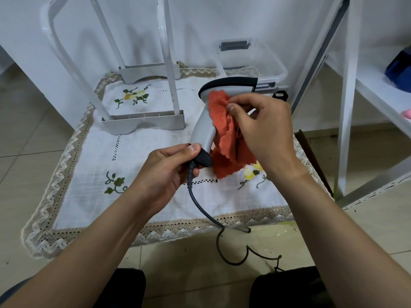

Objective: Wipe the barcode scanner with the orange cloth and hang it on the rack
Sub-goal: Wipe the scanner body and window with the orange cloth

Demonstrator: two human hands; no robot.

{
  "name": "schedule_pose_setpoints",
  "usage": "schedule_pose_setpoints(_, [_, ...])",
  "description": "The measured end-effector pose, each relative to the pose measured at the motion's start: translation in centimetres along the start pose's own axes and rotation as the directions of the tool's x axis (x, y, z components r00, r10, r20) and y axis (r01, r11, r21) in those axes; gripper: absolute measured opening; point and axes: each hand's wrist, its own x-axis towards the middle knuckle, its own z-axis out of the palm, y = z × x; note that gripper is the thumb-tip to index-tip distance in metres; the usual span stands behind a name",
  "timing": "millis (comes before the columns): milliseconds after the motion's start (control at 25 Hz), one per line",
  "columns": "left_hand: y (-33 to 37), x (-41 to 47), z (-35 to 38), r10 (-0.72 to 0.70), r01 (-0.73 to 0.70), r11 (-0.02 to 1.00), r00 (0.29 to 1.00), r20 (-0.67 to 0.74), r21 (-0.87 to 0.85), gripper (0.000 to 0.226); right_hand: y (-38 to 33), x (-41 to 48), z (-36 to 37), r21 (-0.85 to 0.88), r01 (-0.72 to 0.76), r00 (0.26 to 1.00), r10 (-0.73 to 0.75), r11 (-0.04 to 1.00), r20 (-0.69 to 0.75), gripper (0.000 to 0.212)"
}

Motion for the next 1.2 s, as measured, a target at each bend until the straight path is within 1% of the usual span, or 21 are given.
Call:
schedule_pose_setpoints(40, [0.11, 0.03, -0.05, 0.0, 0.0, 1.0, 1.0, 0.0, -0.013, 0.023, -0.12, -0.19, 0.12, 0.007, 0.029, 1.0, -0.029, 1.0, 0.008, 0.008])
schedule_pose_setpoints(160, [0.23, 0.09, -0.24, -0.002, 0.003, 0.999, 1.0, 0.006, -0.035, 0.023, -0.32, -0.83, 0.68, 0.015, 0.082, 0.991, -0.083, 0.997, 0.104, 0.005])
schedule_pose_setpoints(280, [0.29, 0.06, -0.22, -0.002, 0.002, 1.0, 1.0, 0.007, -0.019, 0.022, -0.1, -0.82, 0.83, 0.019, 0.07, 0.995, -0.072, 0.997, 0.072, 0.006])
schedule_pose_setpoints(400, [0.32, 0.04, -0.23, -0.005, 0.005, 1.0, 1.0, -0.01, -0.013, 0.022, -0.33, -0.96, 0.77, 0.025, 0.078, 0.985, -0.081, 0.997, 0.155, 0.006])
schedule_pose_setpoints(440, [0.33, 0.03, -0.24, -0.007, 0.007, 1.0, 1.0, -0.012, -0.009, 0.023, -0.35, -0.98, 0.73, 0.015, 0.078, 0.986, -0.08, 0.997, 0.148, 0.006])
schedule_pose_setpoints(520, [0.3, 0.05, -0.21, -0.007, 0.007, 1.0, 1.0, -0.006, 0.002, 0.022, -0.24, -0.83, 0.6, 0.013, 0.062, 0.996, -0.063, 0.998, 0.068, 0.007])
schedule_pose_setpoints(560, [0.3, 0.08, -0.23, -0.004, 0.004, 1.0, 1.0, -0.006, 0.001, 0.022, -0.23, -0.81, 0.53, 0.02, 0.063, 0.996, -0.064, 0.998, 0.06, 0.007])
schedule_pose_setpoints(680, [0.34, 0.13, -0.35, 0.001, -0.001, 1.0, 1.0, -0.027, -0.021, 0.024, -0.63, -1.0, 0.56, 0.037, 0.082, 0.975, -0.088, 0.996, 0.206, 0.006])
schedule_pose_setpoints(720, [0.31, 0.15, -0.35, -0.002, 0.001, 1.0, 0.999, -0.032, -0.023, 0.025, -0.66, -1.01, 0.58, 0.034, 0.071, 0.974, -0.077, 0.997, 0.212, 0.006])
schedule_pose_setpoints(800, [0.29, 0.16, -0.32, -0.005, 0.005, 1.0, 0.999, -0.036, -0.022, 0.027, -0.58, -0.83, 0.35, 0.043, 0.035, 0.986, -0.041, 0.998, 0.161, 0.007])
schedule_pose_setpoints(840, [0.28, 0.17, -0.31, -0.006, 0.005, 1.0, 0.999, -0.036, -0.021, 0.027, -0.55, -0.77, 0.22, 0.055, 0.024, 0.984, -0.033, 0.998, 0.174, 0.007])
schedule_pose_setpoints(920, [0.27, 0.2, -0.24, -0.004, 0.003, 1.0, 0.999, -0.033, -0.017, 0.026, -0.66, -0.76, 0.03, 0.062, 0.028, 0.961, -0.044, 0.998, 0.272, 0.006])
schedule_pose_setpoints(960, [0.27, 0.21, -0.22, -0.004, 0.003, 1.0, 0.999, -0.032, -0.018, 0.025, -0.72, -0.81, 0.06, 0.05, 0.037, 0.96, -0.049, 0.998, 0.276, 0.006])
schedule_pose_setpoints(1040, [0.24, 0.21, -0.18, -0.01, 0.009, 1.0, 0.999, -0.038, -0.028, 0.024, -0.73, -0.75, 0.12, 0.031, 0.039, 0.981, -0.044, 0.999, 0.19, 0.006])
schedule_pose_setpoints(1080, [0.22, 0.2, -0.19, -0.012, 0.011, 1.0, 0.999, -0.041, -0.029, 0.024, -0.74, -0.73, 0.11, 0.035, 0.039, 0.983, -0.045, 0.999, 0.178, 0.006])
schedule_pose_setpoints(1200, [0.19, 0.23, -0.33, -0.005, 0.004, 1.0, 1.0, -0.03, -0.029, 0.022, -0.92, -0.92, 0.17, 0.042, 0.062, 0.959, -0.072, 0.997, 0.275, 0.006])
